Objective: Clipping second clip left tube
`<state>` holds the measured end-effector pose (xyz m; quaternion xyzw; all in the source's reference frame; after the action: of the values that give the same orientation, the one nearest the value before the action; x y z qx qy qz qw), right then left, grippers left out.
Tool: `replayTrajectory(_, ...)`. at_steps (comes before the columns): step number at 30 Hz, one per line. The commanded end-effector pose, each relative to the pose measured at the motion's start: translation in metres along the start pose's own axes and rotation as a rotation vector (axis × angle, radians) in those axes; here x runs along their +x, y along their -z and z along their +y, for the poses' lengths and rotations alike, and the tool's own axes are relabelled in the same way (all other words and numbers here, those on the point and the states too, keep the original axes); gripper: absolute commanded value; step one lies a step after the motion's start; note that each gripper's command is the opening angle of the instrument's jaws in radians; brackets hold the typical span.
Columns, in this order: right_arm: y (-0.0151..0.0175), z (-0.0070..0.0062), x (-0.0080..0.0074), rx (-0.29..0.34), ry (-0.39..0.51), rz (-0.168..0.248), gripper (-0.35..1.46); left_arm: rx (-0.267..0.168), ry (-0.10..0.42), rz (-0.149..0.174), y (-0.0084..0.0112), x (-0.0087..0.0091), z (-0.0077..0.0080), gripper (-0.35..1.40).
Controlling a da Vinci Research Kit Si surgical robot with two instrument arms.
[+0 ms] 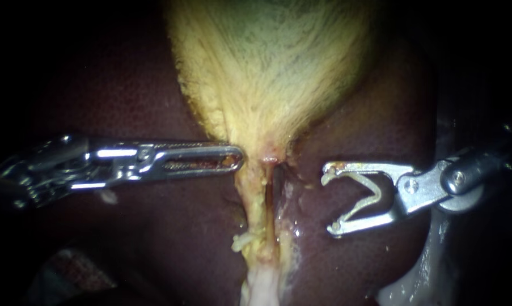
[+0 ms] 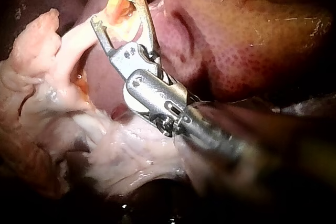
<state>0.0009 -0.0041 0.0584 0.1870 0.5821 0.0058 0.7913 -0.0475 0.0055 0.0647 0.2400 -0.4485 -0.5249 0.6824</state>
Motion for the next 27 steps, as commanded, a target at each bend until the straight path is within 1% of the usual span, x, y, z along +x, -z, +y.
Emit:
replayTrajectory(1,-0.0001,0.0000,0.0000,0.000,0.000,0.000,0.60,0.000,0.000,0.000,0.0000,0.0000,0.0000,-0.35)
replayTrajectory(8,-0.0013,-0.0006,0.0002,0.010,0.010,0.002,0.60,0.002,0.000,0.002,0.0007,0.0000,-0.0002,-0.35)
replayTrajectory(10,-0.0021,-0.0008,0.0002,0.014,-0.011,0.004,0.60,0.004,0.000,0.003,0.0011,0.0000,-0.0002,-0.35)
replayTrajectory(14,-0.0040,-0.0013,0.0001,0.023,-0.059,0.006,0.60,0.011,0.006,0.008,0.0028,0.0000,-0.0003,-0.35)
replayTrajectory(20,-0.0074,-0.0019,-0.0005,0.035,-0.125,0.006,0.60,-0.005,0.013,0.000,0.0061,-0.0003,0.0000,-0.35)
replayTrajectory(23,-0.0093,-0.0020,-0.0010,0.041,-0.142,0.006,0.60,-0.010,0.014,-0.003,0.0071,-0.0003,-0.0001,-0.35)
replayTrajectory(27,-0.0114,-0.0020,-0.0017,0.043,-0.166,0.004,0.60,-0.013,0.015,-0.005,0.0075,-0.0002,-0.0004,-0.35)
